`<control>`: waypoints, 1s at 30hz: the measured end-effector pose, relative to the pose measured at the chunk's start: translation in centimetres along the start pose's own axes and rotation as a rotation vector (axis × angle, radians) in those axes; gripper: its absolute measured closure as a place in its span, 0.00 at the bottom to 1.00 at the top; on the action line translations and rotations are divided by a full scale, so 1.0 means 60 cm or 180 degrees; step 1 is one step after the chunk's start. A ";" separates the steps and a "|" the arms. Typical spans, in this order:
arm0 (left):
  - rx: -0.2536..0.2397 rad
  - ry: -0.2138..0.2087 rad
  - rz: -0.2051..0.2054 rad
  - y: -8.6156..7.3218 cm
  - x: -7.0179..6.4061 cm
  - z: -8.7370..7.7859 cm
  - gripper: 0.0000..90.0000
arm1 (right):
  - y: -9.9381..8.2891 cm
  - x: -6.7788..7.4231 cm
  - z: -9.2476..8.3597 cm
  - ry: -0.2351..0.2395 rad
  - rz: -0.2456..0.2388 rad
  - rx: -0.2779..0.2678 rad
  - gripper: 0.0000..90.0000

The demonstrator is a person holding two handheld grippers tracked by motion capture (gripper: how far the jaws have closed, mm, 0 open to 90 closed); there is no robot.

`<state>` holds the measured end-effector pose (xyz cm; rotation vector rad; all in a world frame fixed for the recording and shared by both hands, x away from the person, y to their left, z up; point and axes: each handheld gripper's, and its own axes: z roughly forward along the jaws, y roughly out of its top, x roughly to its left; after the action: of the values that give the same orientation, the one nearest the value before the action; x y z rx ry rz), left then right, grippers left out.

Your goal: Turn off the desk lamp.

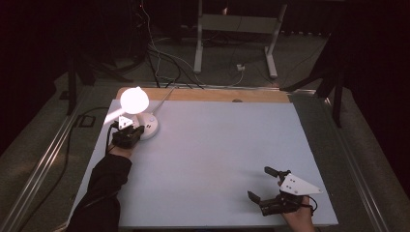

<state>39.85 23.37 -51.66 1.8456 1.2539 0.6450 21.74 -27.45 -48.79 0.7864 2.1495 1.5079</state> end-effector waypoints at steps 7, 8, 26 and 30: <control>-0.0012 -0.0018 0.0013 -0.002 -0.001 0.002 1.00 | 0.000 0.000 0.001 0.0006 0.0001 0.0006 0.00; -0.0018 -0.0014 0.0031 -0.002 -0.001 0.002 1.00 | 0.000 0.000 0.001 0.0007 0.0005 0.0006 0.00; -0.0134 -0.0038 0.0013 0.021 -0.006 -0.023 1.00 | 0.000 0.001 0.000 0.0002 -0.0008 0.0005 0.00; -0.0139 -0.0034 -0.0003 0.019 -0.004 -0.022 1.00 | 0.000 0.000 0.000 -0.0001 -0.0004 0.0007 0.00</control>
<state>39.37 23.36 -49.98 1.8104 1.2243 0.6563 21.75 -27.42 -48.79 0.7857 2.1512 1.5049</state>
